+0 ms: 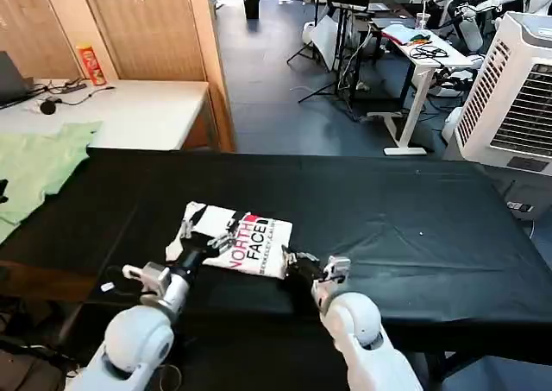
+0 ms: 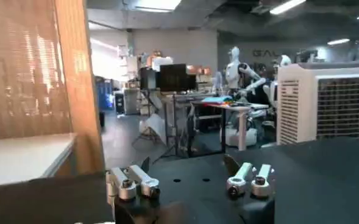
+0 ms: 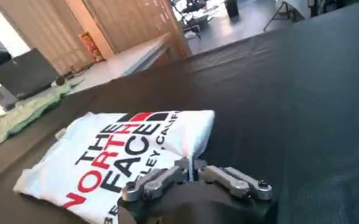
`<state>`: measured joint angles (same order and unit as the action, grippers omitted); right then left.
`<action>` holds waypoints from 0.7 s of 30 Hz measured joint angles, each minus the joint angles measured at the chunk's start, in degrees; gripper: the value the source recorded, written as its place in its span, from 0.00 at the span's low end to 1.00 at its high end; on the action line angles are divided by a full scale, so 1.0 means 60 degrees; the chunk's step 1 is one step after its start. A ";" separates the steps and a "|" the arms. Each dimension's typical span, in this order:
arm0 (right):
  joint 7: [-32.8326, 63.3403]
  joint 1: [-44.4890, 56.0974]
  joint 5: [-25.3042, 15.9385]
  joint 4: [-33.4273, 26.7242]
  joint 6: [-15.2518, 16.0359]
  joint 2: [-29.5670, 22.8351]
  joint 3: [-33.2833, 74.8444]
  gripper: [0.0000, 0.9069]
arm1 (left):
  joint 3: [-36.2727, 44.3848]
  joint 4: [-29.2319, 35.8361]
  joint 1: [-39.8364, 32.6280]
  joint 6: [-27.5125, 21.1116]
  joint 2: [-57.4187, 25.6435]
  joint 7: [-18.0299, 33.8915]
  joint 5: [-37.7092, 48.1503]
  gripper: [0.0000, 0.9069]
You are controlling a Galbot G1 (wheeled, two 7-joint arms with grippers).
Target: Fold and organize the clothes.
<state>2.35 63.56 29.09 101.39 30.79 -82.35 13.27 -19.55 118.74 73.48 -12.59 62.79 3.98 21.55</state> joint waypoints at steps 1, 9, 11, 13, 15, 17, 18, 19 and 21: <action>0.0004 -0.0045 -0.0023 0.0033 0.0007 0.0079 0.0064 0.08 | -0.0039 -0.0014 0.0028 0.0020 0.0000 0.0000 -0.0003 0.97; 0.0171 -0.0059 0.0370 0.0270 0.0230 0.1337 0.0829 0.97 | -0.0433 -0.0325 0.0360 0.0455 -0.0028 0.0000 -0.0015 0.97; 0.0304 0.0047 0.0522 0.0398 0.0279 0.1760 0.1003 0.97 | -0.0514 -0.0406 0.0459 0.0500 -0.0044 -0.0054 0.0054 0.97; 0.0464 0.0198 0.0569 0.0573 0.0271 0.2047 0.1126 0.97 | -0.0612 -0.0484 0.0560 0.0579 -0.0059 -0.0074 0.0212 0.97; 0.0758 0.0423 0.0628 0.0843 0.0134 0.2249 0.1235 0.97 | -0.0709 -0.0542 0.0673 0.0591 -0.0053 -0.0077 0.0322 0.97; 0.0941 0.0675 0.0612 0.1137 -0.0106 0.2453 0.1347 0.97 | -0.0807 -0.0597 0.0748 0.0660 -0.0046 -0.0166 0.0466 0.97; 0.0959 0.0836 0.0580 0.1318 -0.0253 0.2563 0.1417 0.97 | -0.0858 -0.0630 0.0802 0.0742 -0.0045 -0.0246 0.0549 0.97; 0.0958 0.0969 0.0537 0.1454 -0.0371 0.2646 0.1463 0.97 | -0.0879 -0.0669 0.0847 0.0802 -0.0044 -0.0310 0.0551 0.97; 0.0930 0.1303 0.0187 0.1746 -0.0752 0.2790 0.1564 0.97 | -0.0882 -0.0758 0.0923 0.1098 -0.0043 -0.0405 0.0528 0.97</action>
<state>7.93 71.38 30.21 111.87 26.28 -65.61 22.65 -24.84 114.19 79.01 -6.01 62.53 1.55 24.72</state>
